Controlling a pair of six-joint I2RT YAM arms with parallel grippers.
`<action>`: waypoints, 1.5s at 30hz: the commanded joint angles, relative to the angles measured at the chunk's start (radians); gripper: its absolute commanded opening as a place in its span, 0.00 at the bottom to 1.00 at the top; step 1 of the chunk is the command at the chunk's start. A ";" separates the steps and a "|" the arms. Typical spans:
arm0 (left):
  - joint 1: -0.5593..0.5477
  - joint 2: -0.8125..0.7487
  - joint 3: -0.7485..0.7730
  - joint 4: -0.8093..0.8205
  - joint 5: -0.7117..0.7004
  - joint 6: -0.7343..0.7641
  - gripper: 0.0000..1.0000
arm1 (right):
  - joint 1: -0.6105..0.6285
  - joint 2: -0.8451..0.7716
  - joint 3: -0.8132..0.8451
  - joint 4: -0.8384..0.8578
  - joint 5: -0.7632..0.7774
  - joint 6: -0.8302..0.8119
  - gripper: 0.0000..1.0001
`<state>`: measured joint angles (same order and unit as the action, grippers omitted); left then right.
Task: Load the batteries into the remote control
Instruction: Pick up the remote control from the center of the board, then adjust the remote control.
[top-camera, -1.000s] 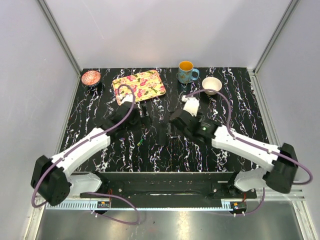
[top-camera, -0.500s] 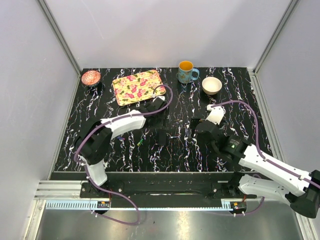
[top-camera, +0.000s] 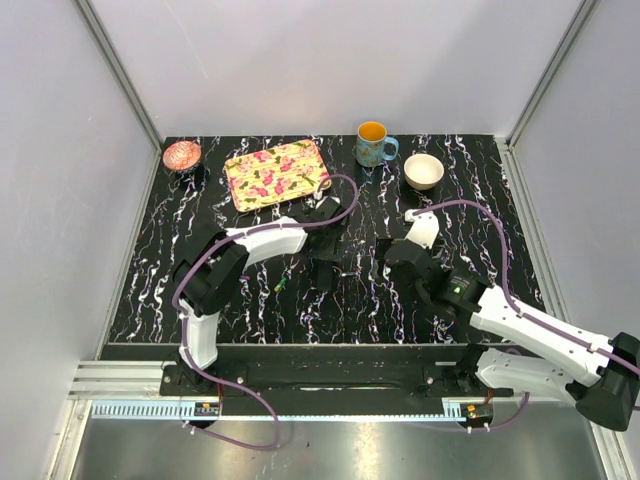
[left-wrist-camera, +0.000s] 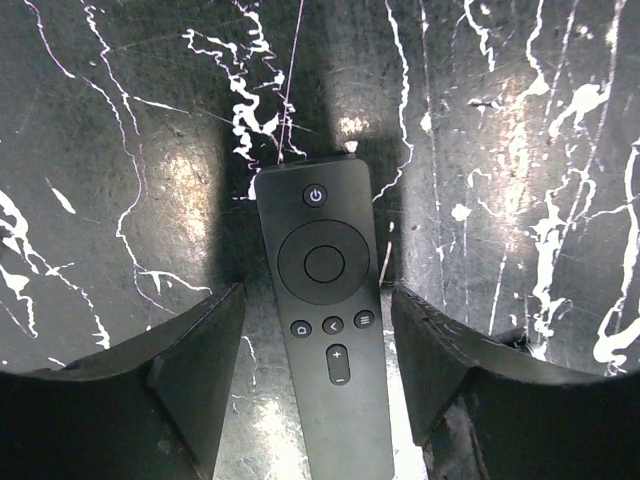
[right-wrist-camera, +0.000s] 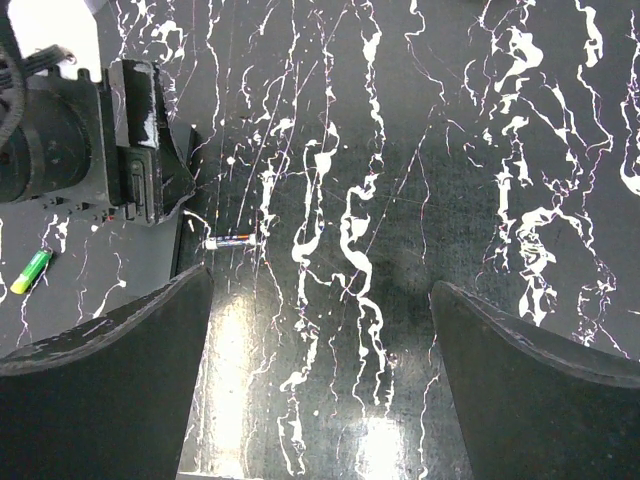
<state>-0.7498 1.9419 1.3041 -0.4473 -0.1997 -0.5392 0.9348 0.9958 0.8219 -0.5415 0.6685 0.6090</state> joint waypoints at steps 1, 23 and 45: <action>-0.005 0.026 0.041 0.001 -0.021 0.010 0.63 | -0.005 -0.035 0.005 0.038 0.005 0.000 1.00; 0.029 -0.350 -0.080 0.179 0.080 -0.024 0.22 | -0.005 -0.085 0.074 0.058 0.003 -0.050 1.00; 0.400 -0.782 -0.730 1.592 0.861 -0.812 0.05 | -0.223 -0.034 -0.026 0.782 -1.081 0.169 1.00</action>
<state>-0.3531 1.1595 0.5777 0.7994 0.5690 -1.1912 0.7277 0.8658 0.7944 0.0288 -0.1761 0.6762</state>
